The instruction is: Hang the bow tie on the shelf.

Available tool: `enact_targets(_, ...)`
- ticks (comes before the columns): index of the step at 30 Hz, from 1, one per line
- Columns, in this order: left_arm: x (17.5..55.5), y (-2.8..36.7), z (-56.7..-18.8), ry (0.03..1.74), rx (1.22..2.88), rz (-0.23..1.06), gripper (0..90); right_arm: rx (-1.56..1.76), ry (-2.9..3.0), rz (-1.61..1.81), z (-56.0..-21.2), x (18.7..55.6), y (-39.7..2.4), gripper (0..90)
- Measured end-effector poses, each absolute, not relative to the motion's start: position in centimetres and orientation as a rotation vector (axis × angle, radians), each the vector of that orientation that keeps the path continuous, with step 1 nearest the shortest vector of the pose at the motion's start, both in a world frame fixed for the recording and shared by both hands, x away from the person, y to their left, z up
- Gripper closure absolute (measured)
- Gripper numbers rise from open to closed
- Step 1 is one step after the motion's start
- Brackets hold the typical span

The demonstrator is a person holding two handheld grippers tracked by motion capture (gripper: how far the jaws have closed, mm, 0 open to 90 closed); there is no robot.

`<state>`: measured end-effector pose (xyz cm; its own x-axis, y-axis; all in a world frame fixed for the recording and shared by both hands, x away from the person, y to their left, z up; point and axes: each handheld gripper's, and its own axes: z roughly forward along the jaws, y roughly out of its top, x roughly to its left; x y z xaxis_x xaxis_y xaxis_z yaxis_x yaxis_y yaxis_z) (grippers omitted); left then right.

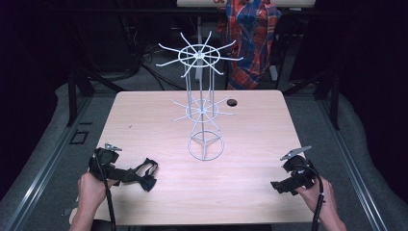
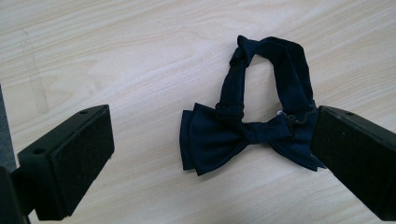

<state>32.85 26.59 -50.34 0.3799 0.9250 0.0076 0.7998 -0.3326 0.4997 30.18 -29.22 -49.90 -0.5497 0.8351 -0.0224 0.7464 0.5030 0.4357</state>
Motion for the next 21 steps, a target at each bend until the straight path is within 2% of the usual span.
enact_targets(21,33.2,25.1,-49.9,1.481,2.224,0.448,0.0,1.349,2.552,0.57,-50.0,30.2,-29.3,6.0)
